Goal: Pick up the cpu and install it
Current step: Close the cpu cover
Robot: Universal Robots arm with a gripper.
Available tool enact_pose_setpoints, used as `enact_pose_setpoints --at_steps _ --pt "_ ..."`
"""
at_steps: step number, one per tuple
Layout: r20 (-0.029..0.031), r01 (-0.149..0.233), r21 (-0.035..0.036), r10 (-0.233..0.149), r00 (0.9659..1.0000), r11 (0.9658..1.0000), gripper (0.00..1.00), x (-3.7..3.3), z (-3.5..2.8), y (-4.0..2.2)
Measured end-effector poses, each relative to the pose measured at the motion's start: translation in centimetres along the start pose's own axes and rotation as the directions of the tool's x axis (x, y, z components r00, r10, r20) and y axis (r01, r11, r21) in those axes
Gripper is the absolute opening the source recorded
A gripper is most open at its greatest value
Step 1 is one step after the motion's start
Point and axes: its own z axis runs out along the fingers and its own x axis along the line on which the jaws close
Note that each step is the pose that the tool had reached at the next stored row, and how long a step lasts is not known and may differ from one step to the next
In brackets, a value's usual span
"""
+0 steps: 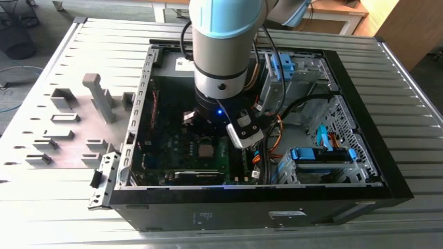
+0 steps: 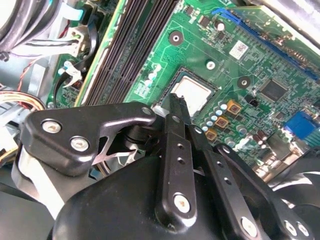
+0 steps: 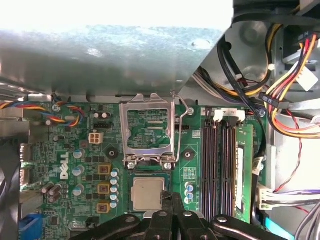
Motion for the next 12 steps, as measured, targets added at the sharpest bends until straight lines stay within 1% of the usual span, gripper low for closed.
enact_pose_setpoints --at_steps 2,10,12 --pt "-0.0003 0.011 -0.0004 -0.011 0.9999 0.9999 0.11 0.0 0.0 0.0" --pt "-0.0003 0.012 -0.0006 -0.012 0.9999 0.9999 0.11 0.0 0.0 0.0" --pt "-0.0003 0.012 -0.0005 -0.012 0.9999 0.9999 0.11 -0.06 0.0 0.1"
